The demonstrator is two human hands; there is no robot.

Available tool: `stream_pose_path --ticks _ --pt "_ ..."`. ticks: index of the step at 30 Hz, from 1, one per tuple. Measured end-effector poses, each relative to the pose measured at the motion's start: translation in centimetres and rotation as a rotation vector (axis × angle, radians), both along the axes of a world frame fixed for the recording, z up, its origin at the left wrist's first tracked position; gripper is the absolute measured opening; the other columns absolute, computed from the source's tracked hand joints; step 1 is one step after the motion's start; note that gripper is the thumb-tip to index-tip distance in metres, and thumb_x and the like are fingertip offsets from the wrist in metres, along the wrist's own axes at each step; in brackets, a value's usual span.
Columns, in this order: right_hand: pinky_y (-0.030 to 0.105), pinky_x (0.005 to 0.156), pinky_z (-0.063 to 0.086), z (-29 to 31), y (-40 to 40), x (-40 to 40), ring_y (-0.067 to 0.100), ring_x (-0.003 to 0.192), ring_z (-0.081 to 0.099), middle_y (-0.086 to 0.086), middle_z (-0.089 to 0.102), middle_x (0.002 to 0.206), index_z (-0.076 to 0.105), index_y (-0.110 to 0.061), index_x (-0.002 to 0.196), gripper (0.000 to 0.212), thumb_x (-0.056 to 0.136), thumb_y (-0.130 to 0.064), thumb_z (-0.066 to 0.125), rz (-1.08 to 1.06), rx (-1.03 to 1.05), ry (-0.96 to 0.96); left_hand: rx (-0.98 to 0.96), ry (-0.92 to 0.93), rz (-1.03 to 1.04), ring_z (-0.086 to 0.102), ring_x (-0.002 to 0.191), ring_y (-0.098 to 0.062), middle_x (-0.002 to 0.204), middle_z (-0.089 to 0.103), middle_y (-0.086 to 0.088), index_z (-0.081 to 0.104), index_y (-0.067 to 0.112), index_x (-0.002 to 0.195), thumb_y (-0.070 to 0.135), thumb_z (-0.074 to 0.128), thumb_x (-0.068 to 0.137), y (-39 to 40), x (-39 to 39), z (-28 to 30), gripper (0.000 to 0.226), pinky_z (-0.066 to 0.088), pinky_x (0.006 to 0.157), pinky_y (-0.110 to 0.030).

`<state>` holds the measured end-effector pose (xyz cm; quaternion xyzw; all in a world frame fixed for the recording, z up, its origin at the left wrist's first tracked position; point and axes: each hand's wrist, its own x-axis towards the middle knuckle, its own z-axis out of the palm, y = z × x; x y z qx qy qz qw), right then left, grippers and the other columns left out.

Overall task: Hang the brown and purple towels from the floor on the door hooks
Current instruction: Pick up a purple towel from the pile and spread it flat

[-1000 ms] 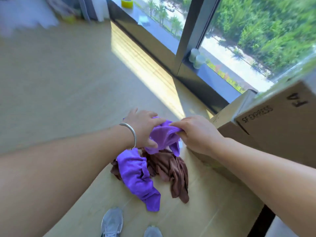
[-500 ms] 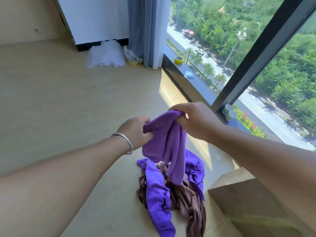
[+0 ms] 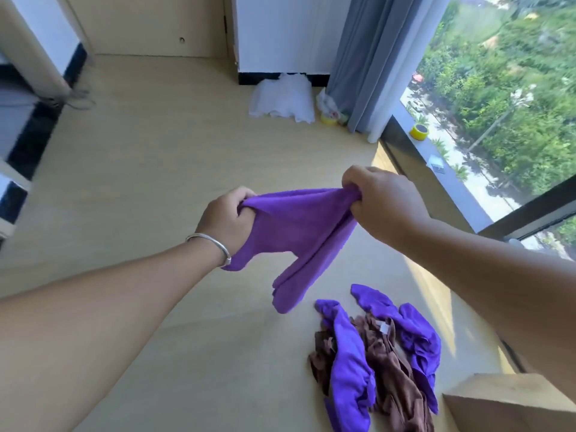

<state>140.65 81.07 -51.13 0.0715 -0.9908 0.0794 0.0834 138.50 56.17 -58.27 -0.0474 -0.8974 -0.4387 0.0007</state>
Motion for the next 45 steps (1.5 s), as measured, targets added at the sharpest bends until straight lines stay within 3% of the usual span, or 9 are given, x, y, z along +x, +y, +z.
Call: stream_pose_path --ticks 5,11,15,20,24,28,33,39,45 --pt "0.032 0.055 0.041 -2.6 -6.7 -2.2 0.03 0.073 0.06 0.001 0.055 0.096 0.046 -0.021 0.112 0.035 0.081 -0.003 0.047 0.101 0.289 -0.102 -0.08 0.068 -0.069 0.06 0.077 -0.016 0.079 0.067 0.013 0.066 0.029 0.092 0.013 0.048 0.086 -5.4 -2.5 1.8 0.024 0.047 0.068 -0.029" --pt "0.03 0.06 0.038 -5.4 -12.6 -2.7 0.028 0.087 0.06 -0.001 0.061 0.096 0.063 -0.022 0.101 0.025 0.079 -0.016 0.053 0.009 0.044 -0.099 -0.305 0.084 -0.26 0.057 0.075 -0.018 0.077 0.066 0.013 0.067 0.032 0.092 0.019 0.05 0.085 -9.6 -3.8 3.5 0.022 0.045 0.066 -0.03" --pt "0.031 0.058 0.042 -6.9 -15.0 -2.4 0.03 0.078 0.059 0.0 0.063 0.09 0.069 -0.018 0.092 0.017 0.081 -0.016 0.058 0.021 -0.166 -0.057 -0.37 0.068 -0.257 0.056 0.07 -0.021 0.067 0.062 0.008 0.068 0.025 0.083 0.031 0.054 0.088 -11.1 -3.9 2.9 0.016 0.044 0.061 -0.031" --pt "0.037 0.054 0.049 -8.4 -17.3 -2.2 0.032 0.08 0.061 0.003 0.066 0.092 0.067 -0.013 0.096 0.027 0.071 -0.004 0.062 0.28 -0.156 -0.053 -0.424 0.033 -0.224 0.055 0.068 -0.024 0.067 0.063 0.005 0.066 0.023 0.082 0.035 0.054 0.087 -12.0 -2.9 1.2 0.018 0.044 0.06 -0.032" --pt "0.036 0.059 0.049 -9.7 -17.1 -2.1 0.031 0.079 0.062 0.002 0.068 0.091 0.07 -0.014 0.093 0.031 0.071 0.002 0.058 0.284 -0.18 -0.101 -0.476 -0.008 -0.235 0.056 0.071 -0.02 0.072 0.064 0.008 0.065 0.028 0.084 0.037 0.06 0.085 -13.6 -2.2 -0.7 0.011 0.04 0.059 -0.029" --pt "0.035 0.063 0.05 -10.7 -14.8 -2.7 0.028 0.09 0.064 -0.003 0.069 0.1 0.07 -0.02 0.096 0.027 0.081 -0.007 0.053 0.268 -0.07 -0.143 -0.826 -0.133 -0.332 0.058 0.081 -0.021 0.079 0.055 0.008 0.056 0.026 0.082 0.034 0.06 0.086 -16.4 -1.4 -3.1 0.01 0.035 0.061 -0.028" --pt "0.035 0.068 0.047 -11.2 -12.4 -5.0 0.029 0.102 0.06 0.002 0.066 0.113 0.06 -0.019 0.118 0.035 0.086 -0.012 0.045 0.155 0.052 -0.131 -1.166 -0.371 -0.17 0.066 0.088 -0.027 0.092 0.069 -0.002 0.061 0.021 0.081 0.024 0.056 0.086 -19.5 -1.0 -5.5 0.008 0.038 0.063 -0.026" --pt "0.03 0.066 0.031 -10.0 -10.1 -8.2 0.025 0.1 0.056 -0.001 0.062 0.102 0.052 -0.023 0.106 0.021 0.09 -0.015 0.04 0.064 0.246 -0.24 -1.059 -0.368 0.04 0.06 0.078 -0.025 0.085 0.065 0.001 0.062 0.024 0.087 0.025 0.046 0.091 -21.4 -3.3 -5.5 0.016 0.039 0.062 -0.026" --pt "0.034 0.082 0.043 -6.0 -8.9 -12.0 0.024 0.113 0.052 -0.001 0.059 0.119 0.054 -0.03 0.122 0.033 0.096 -0.02 0.037 0.003 0.23 -0.31 -0.707 -0.252 0.297 0.054 0.063 -0.024 0.072 0.058 0.001 0.048 0.024 0.082 0.013 0.039 0.083 -21.3 -8.2 -0.6 0.014 0.034 0.053 -0.029"
